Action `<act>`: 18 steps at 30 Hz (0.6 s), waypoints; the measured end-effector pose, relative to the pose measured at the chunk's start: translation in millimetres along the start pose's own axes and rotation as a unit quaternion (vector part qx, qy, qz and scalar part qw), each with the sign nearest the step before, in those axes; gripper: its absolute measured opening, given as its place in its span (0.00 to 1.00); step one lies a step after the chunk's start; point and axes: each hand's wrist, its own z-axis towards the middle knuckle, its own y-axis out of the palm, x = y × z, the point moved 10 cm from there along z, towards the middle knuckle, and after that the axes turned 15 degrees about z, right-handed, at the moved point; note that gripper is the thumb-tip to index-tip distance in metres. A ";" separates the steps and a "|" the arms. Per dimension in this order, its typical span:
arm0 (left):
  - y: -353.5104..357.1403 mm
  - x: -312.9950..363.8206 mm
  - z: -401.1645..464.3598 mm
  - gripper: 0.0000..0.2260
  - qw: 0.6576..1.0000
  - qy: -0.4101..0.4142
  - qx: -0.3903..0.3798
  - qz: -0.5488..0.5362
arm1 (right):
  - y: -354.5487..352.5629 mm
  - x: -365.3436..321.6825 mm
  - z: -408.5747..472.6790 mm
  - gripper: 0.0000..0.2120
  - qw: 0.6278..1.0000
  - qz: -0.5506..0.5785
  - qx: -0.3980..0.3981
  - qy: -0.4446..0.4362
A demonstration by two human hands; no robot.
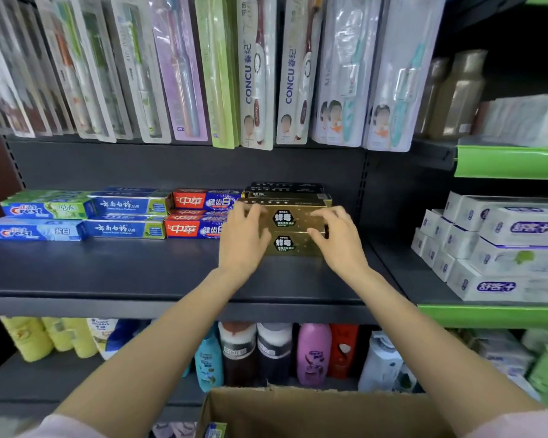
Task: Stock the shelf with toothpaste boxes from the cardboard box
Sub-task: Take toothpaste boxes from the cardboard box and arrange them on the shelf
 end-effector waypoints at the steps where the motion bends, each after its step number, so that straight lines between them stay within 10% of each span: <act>1: 4.8 9.5 -7.0 0.11 0.999 0.021 -0.024 -0.024 | 0.2 1.7 -7.6 0.12 1.000 0.023 -0.015 0.015; 18: 160.3 103.1 -236.6 0.07 0.900 0.072 -0.430 0.011 | 15.4 178.8 -248.3 0.08 0.885 -0.067 -0.382 0.257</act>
